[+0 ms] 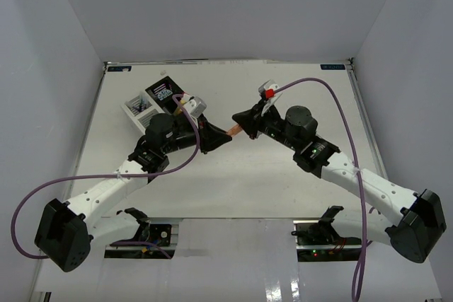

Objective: Sort the stationery into containers
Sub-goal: Close the pen cap on the pen.

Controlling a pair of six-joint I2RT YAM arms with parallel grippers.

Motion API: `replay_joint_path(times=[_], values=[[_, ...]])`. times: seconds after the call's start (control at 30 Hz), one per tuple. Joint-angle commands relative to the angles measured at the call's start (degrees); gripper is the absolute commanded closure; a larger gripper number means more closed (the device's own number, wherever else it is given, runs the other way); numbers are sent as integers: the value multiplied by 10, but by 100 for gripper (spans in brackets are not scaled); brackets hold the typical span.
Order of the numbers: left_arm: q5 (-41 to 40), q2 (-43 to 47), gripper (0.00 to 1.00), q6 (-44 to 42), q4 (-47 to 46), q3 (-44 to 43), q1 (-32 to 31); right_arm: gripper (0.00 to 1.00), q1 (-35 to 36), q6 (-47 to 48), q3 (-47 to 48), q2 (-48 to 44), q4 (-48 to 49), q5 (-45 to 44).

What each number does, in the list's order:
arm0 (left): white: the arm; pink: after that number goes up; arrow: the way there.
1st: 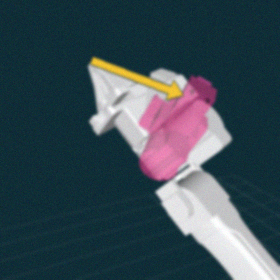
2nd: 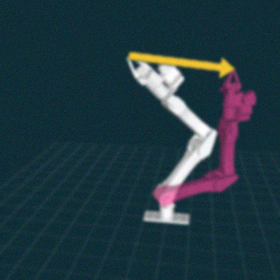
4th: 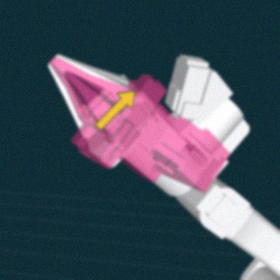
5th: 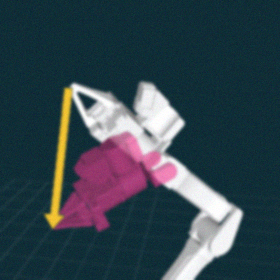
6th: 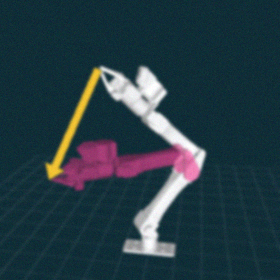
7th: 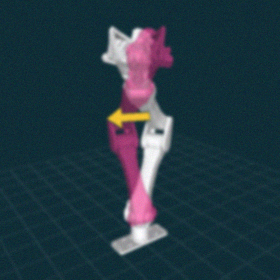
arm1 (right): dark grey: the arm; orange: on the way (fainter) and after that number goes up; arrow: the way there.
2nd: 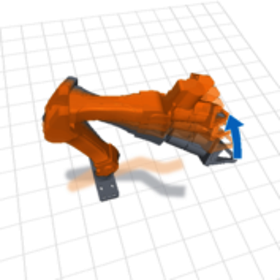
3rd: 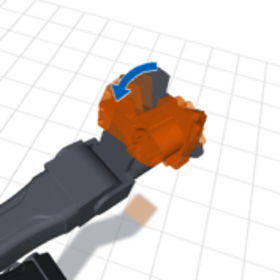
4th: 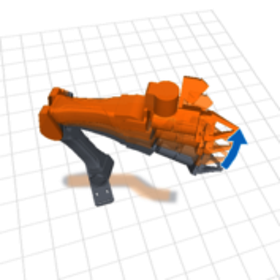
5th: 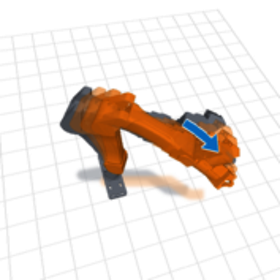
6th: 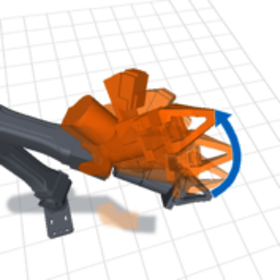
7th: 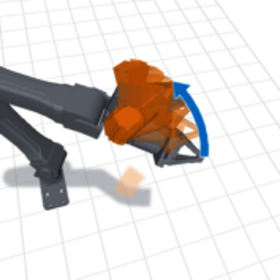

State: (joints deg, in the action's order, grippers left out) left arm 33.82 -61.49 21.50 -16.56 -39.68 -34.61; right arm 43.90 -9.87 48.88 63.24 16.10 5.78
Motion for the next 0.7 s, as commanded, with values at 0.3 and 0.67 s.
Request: replay_joint_path(times=[0.3,0.67], values=[[-28,16,100,10,-75,13,2,92,58,-37,-22,-9,10,-80],[-2,-6,100,-13,-31,-7,2,85,27,92,71,-83,-120,-9]])
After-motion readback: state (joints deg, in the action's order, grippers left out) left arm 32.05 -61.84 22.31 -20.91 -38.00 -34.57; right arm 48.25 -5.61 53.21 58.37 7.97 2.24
